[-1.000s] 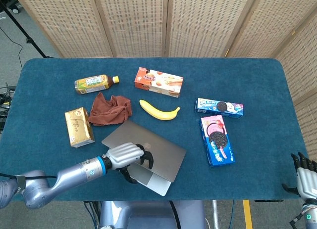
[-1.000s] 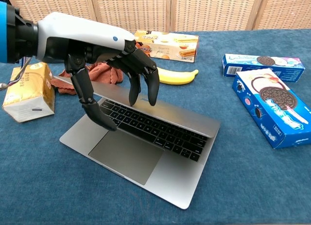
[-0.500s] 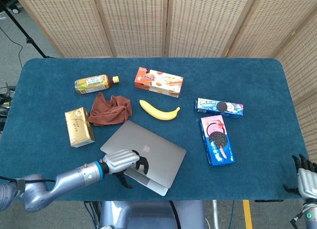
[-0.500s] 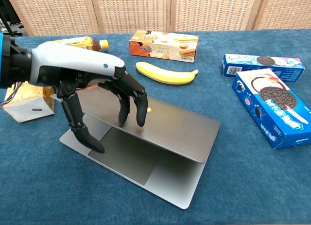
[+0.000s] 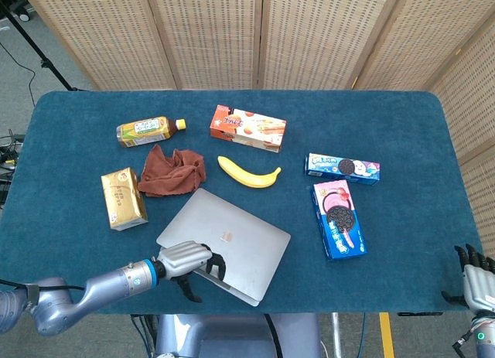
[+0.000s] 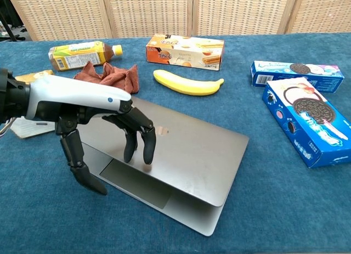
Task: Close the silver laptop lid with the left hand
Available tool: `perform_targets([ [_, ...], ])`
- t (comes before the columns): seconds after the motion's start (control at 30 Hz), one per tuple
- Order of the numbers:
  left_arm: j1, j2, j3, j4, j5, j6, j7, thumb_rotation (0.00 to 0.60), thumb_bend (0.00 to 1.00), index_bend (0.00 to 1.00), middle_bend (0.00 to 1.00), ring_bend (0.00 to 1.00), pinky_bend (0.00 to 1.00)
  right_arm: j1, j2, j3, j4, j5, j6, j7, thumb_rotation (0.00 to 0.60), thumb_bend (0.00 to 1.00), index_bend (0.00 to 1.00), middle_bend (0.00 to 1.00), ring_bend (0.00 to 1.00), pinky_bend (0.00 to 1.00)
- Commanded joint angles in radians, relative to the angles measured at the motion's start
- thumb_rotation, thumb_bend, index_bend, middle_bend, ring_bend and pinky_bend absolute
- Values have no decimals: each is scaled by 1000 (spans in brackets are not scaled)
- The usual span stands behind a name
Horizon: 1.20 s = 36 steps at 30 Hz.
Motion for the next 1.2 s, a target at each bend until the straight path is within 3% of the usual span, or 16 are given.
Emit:
perform_targets([
  [0.03,3,-4,6,7,3,-2,-5,600,131,425,394,422,242,0,-3,-2,7,8,-7,-4,600,236,37,0,0,0],
  [0.67,0,-55,29,53,10,-28,0,600,131,425,394,425,242,15,-38,-12,61,28,-52,-16,600,237,33,0,0,0],
  [0.83,-1,-53,32,49,11,-31,1,600,131,425,394,426,242,9,-69,4,101,4,3,-3,600,237,5,0,0,0],
  [1.0,0,-52,40,38,19,-32,5,600,131,425,394,426,243,-6,-148,33,218,-77,126,64,600,237,0,0,0,0],
  [1.2,-2,-54,44,37,19,-37,6,600,131,425,394,428,245,-13,-211,50,337,-122,184,123,600,237,0,0,0,0],
])
